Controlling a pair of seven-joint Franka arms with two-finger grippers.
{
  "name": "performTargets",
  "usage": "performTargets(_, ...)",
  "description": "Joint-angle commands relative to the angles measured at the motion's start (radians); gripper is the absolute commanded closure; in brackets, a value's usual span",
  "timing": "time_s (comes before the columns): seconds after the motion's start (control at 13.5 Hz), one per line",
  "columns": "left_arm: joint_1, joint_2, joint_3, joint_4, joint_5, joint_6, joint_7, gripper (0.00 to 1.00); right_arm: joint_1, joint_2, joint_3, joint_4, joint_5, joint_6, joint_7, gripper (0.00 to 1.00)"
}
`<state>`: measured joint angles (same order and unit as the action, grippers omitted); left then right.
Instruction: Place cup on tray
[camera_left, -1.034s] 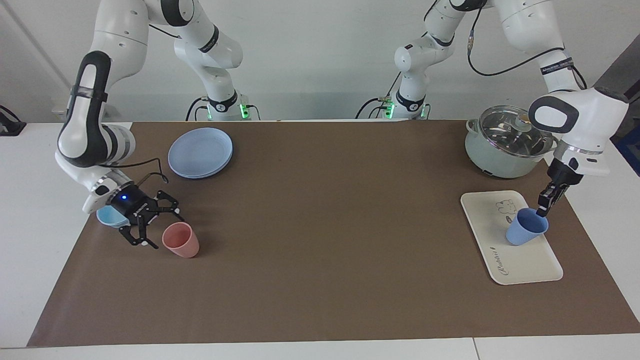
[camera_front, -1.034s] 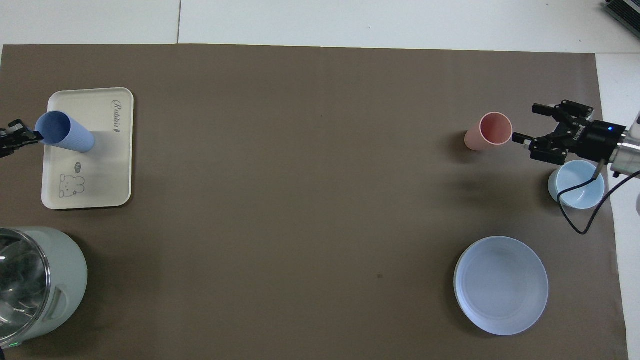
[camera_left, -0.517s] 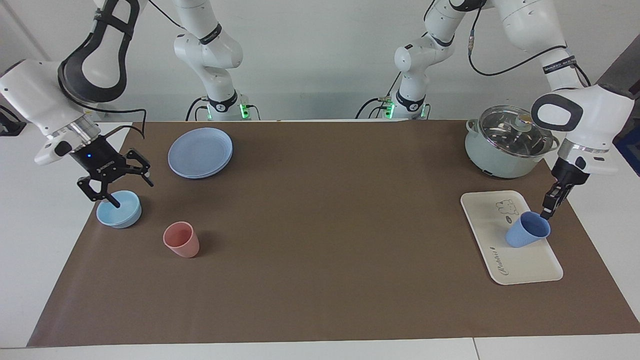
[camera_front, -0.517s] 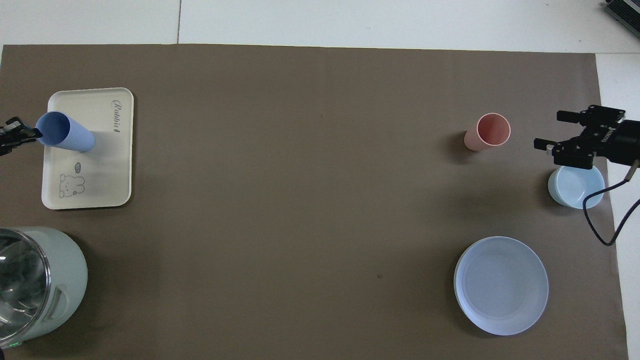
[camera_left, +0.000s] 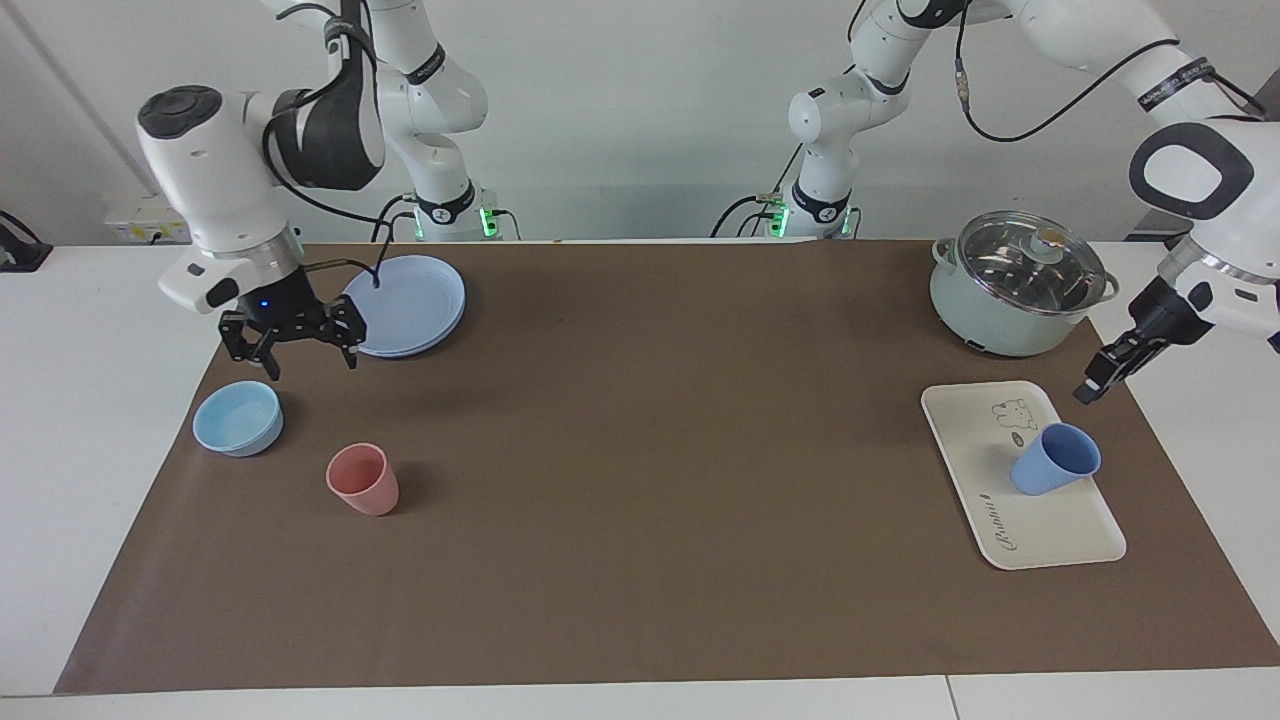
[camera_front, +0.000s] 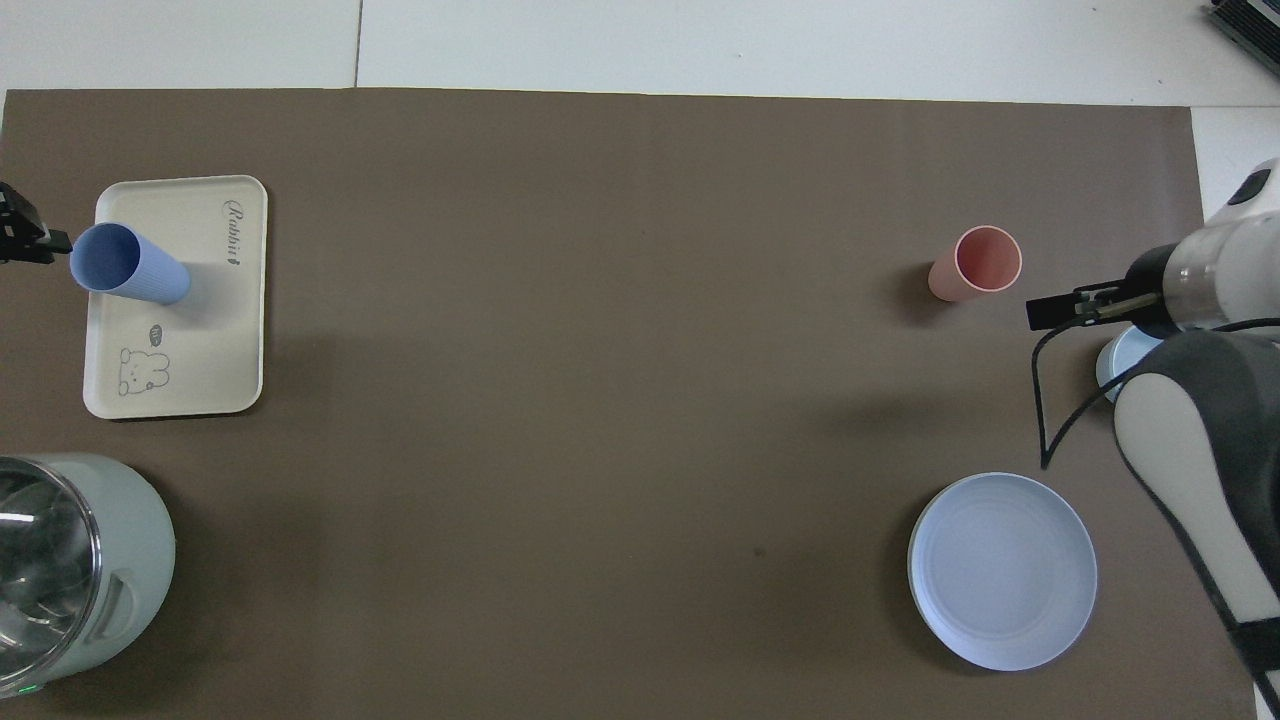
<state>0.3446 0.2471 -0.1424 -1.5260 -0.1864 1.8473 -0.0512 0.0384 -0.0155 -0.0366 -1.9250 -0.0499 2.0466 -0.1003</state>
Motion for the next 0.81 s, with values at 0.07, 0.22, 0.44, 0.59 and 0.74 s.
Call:
performTargets(0.07,-0.165,0.043,0.012,0.190,0.200,-0.261,-0.021,0.77,0.063,-0.075,-0.002,0.067,-0.044,-0.179,0.246,0.00)
performTargets(0.22,-0.266,0.028,0.012,0.196,0.306,-0.344,-0.019,0.77,0.052,-0.054,-0.003,0.218,-0.025,-0.355,0.248,0.00)
performTargets(0.44,-0.317,-0.046,-0.003,0.175,0.332,-0.372,-0.019,0.77,0.032,-0.015,-0.015,0.359,0.002,-0.537,0.237,0.00)
performTargets(0.59,-0.314,-0.110,-0.003,0.087,0.323,-0.349,-0.010,0.43,0.008,-0.023,-0.016,0.330,0.016,-0.537,0.193,0.00)
performTargets(0.74,-0.308,-0.114,-0.003,0.082,0.303,-0.309,-0.013,0.00,0.008,-0.027,-0.014,0.322,0.016,-0.552,0.189,0.00)
